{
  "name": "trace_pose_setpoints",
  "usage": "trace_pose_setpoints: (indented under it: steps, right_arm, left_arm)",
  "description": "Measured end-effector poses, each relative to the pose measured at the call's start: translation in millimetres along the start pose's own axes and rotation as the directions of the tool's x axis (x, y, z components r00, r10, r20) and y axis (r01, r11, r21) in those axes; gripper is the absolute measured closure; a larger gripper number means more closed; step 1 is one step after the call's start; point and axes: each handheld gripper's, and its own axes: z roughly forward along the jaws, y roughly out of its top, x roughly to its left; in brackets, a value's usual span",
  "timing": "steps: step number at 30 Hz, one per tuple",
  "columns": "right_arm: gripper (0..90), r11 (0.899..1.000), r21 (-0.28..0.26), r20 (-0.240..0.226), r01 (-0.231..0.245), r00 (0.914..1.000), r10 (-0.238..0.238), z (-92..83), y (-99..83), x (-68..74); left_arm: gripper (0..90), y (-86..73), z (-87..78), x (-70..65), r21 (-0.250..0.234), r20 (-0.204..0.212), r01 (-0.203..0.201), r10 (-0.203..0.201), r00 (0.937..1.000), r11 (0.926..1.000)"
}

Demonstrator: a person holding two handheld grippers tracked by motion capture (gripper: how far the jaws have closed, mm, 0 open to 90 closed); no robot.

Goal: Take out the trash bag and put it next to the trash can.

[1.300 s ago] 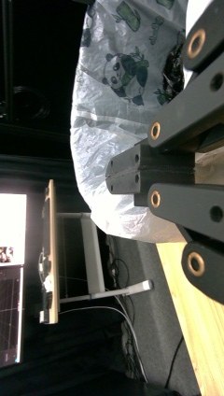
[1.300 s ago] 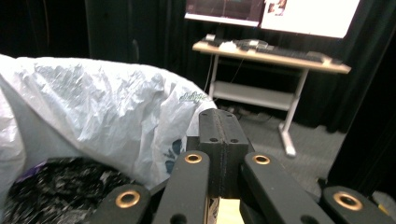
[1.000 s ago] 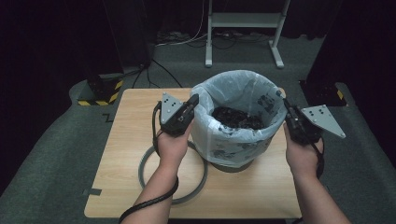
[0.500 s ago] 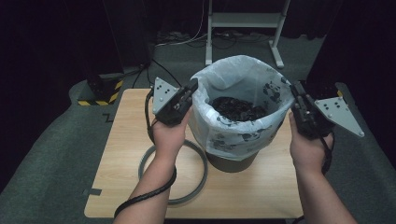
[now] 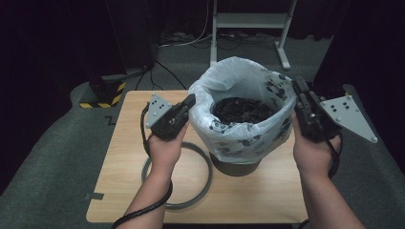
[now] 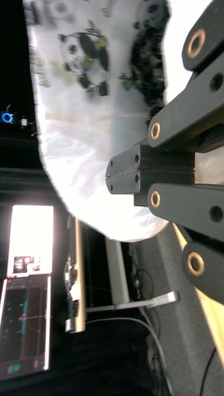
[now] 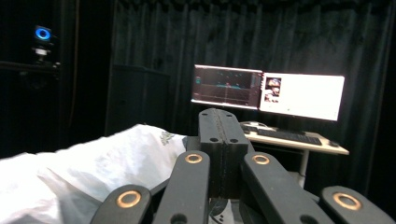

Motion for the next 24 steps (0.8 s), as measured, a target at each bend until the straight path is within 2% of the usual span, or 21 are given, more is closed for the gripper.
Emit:
trace_pose_setpoints:
  steps: [1,3,5,9,16,18,19,20,24]
  right_arm:
    - [90.0,1.0,-0.006,-0.009,0.004,1.0,-0.004,-0.2,2.2,4.6]
    - [90.0,1.0,-0.01,-0.016,0.005,0.9998,-0.006,-0.2,4.1,8.5]
    - [90.0,0.999,-0.023,-0.033,0.022,0.9992,-0.023,1.6,9.6,20.9]
    - [90.0,0.999,-0.027,-0.047,0.035,0.9982,-0.037,8.4,15.0,33.5]
    - [90.0,0.995,-0.054,-0.066,0.085,0.9939,-0.088,11.6,16.8,61.9]
    - [90.0,0.995,-0.055,-0.077,0.085,0.993,-0.089,12.0,13.6,70.4]
    - [90.0,0.995,-0.055,-0.077,0.085,0.993,-0.089,12.0,13.6,70.4]
    - [90.0,0.995,-0.054,-0.096,0.082,0.9916,-0.087,12.8,9.1,82.5]
    - [90.0,0.992,-0.05,-0.122,0.119,0.9847,-0.124,14.2,0.1,108.5]
  left_arm:
    - [89.8,-6.5,-0.9,0.9,0.011,0.009,0.009,-0.009,0.9999,0.9999]
    - [89.8,-8.1,-1.5,1.4,0.013,0.011,0.009,-0.009,0.9999,0.9999]
    - [89.8,-13.9,-3.2,2.5,0.023,0.034,0.026,-0.026,0.9991,0.9994]
    - [89.8,-19.4,-6.7,2.6,0.016,0.048,0.043,-0.044,0.9979,0.9989]
    - [89.8,-23.4,-11.7,5.3,0.013,0.054,0.04,-0.041,0.9977,0.9991]
    - [89.8,-24.6,-11.7,5.1,0.01,0.057,0.044,-0.044,0.9974,0.999]
    - [89.8,-25.2,-11.7,5.7,0.012,0.059,0.041,-0.041,0.9974,0.9991]
    - [89.8,-25.9,-11.4,6.0,0.017,0.063,0.042,-0.043,0.9971,0.999]
    - [89.8,-27.8,-10.8,6.1,0.024,0.068,0.051,-0.052,0.9963,0.9984]
